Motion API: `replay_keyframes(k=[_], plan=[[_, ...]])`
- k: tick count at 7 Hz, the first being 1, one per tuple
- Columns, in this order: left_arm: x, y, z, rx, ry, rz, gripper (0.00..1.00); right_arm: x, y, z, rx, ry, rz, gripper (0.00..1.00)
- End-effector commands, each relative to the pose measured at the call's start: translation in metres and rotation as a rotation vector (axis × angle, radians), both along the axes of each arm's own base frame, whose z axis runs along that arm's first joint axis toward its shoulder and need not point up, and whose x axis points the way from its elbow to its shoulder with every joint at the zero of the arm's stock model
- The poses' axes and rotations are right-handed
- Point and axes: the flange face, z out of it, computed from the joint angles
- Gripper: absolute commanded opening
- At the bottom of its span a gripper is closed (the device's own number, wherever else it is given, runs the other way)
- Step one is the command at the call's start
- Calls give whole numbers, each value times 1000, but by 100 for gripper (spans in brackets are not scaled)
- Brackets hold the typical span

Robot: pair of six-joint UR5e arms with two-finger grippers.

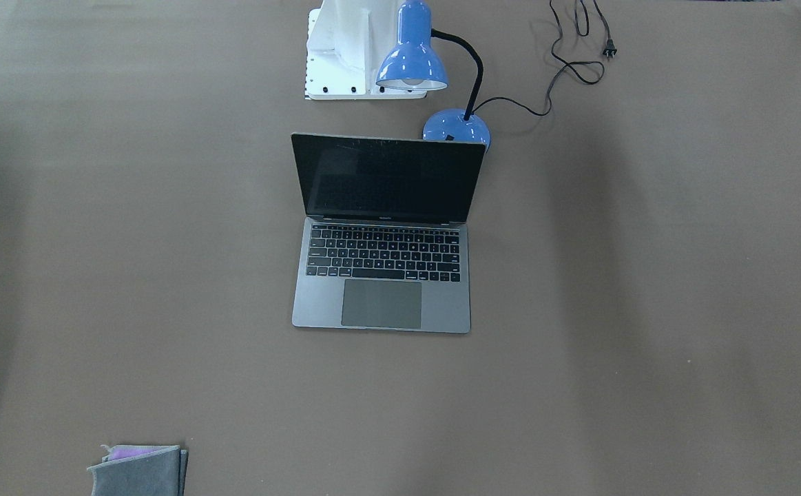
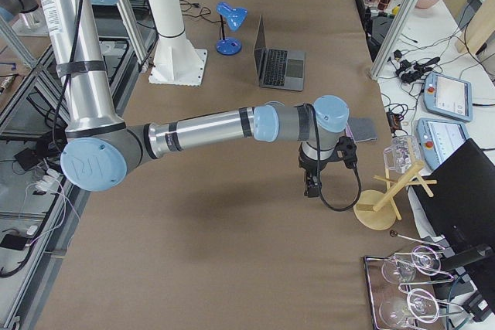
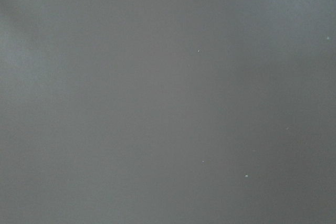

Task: Close laptop

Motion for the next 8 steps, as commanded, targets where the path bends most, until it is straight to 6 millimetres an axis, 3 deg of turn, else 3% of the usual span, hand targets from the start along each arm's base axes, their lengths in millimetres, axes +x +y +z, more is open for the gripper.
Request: replay_keyframes(k=[1, 2, 3, 4, 5, 6, 8], plan=[[90, -27, -70, -90, 145, -48, 98, -89, -20, -65, -57, -119, 50, 100], [133, -20, -93, -126, 219, -84, 98, -122, -9, -92, -80, -184, 83, 100], [170, -9, -112, -163, 286, -102, 91, -153, 14, -127, -95, -223, 96, 94], [197, 5, -132, -196, 319, -91, 59, -192, 44, -168, -136, -255, 90, 72], [224, 18, -145, -209, 332, -51, 20, -228, 81, -197, -161, -278, 52, 37], [251, 34, -158, -239, 346, -16, 0, -259, 113, -220, -173, -294, 0, 2], [292, 62, -178, -305, 365, 21, 0, -298, 170, -251, -216, -316, -70, 0]])
